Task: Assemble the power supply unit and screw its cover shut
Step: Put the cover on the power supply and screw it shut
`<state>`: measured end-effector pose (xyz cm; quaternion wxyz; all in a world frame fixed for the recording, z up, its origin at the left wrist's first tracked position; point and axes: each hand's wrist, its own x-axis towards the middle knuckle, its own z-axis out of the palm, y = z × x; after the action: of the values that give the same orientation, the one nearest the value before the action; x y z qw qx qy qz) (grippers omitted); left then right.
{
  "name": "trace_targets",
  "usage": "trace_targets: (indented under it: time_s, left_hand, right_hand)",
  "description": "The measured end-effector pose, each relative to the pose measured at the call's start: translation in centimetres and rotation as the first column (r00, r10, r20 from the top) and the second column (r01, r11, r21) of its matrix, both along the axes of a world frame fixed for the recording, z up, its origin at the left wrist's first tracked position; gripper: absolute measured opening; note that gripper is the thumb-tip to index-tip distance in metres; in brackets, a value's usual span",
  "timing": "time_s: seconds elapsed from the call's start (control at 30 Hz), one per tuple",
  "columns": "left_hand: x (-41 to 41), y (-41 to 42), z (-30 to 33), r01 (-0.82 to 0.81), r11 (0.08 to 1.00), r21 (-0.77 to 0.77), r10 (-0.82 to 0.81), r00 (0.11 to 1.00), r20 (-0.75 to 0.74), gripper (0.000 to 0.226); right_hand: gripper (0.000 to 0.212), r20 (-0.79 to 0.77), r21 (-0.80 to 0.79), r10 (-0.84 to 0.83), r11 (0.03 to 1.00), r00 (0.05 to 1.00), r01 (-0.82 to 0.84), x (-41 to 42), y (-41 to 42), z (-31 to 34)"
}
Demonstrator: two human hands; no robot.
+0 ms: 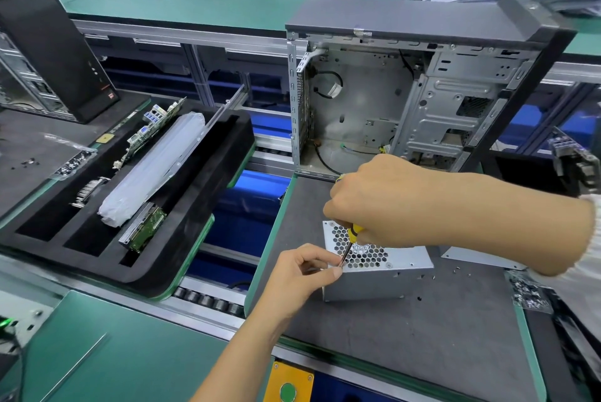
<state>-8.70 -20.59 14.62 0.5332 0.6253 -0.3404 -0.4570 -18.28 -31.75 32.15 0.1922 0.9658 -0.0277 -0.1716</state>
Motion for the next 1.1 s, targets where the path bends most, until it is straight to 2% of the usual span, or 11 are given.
trace_targets:
  time_s: [0.4, 0.63, 1.0, 1.1]
  left_hand:
    - [-0.16, 0.09, -0.27, -0.013, 1.0, -0.029, 0.012, 0.998, -0.057, 0.016]
    - [0.43, -0.07, -0.1, 0.035, 0.999, -0.04, -0.031, 0.994, 0.104, 0.011]
    - [-0.05, 0.32, -0.52, -0.011, 0.998, -0.066, 0.011, 1.0, -0.002, 0.012]
    - [0.08, 0.29, -0.37, 0.019, 0.997, -0.074, -0.018, 1.0, 0.015, 0.014]
  right_hand:
    - [0.01, 0.016, -0.004, 0.0, 1.0, 1.0, 0.0, -0.3, -0.1, -0.09]
    - [0.013, 0.032, -0.01, -0.019, 1.0, 0.999, 0.019, -0.25, -0.22, -0.39]
    - [0.013, 0.057, 0.0, 0.005, 1.0, 0.998, -0.005, -0.45, -0.45, -0.51]
    - [0.027, 0.066, -0.02, 0.006, 1.0, 0.998, -0.005, -0.42, -0.51, -0.68]
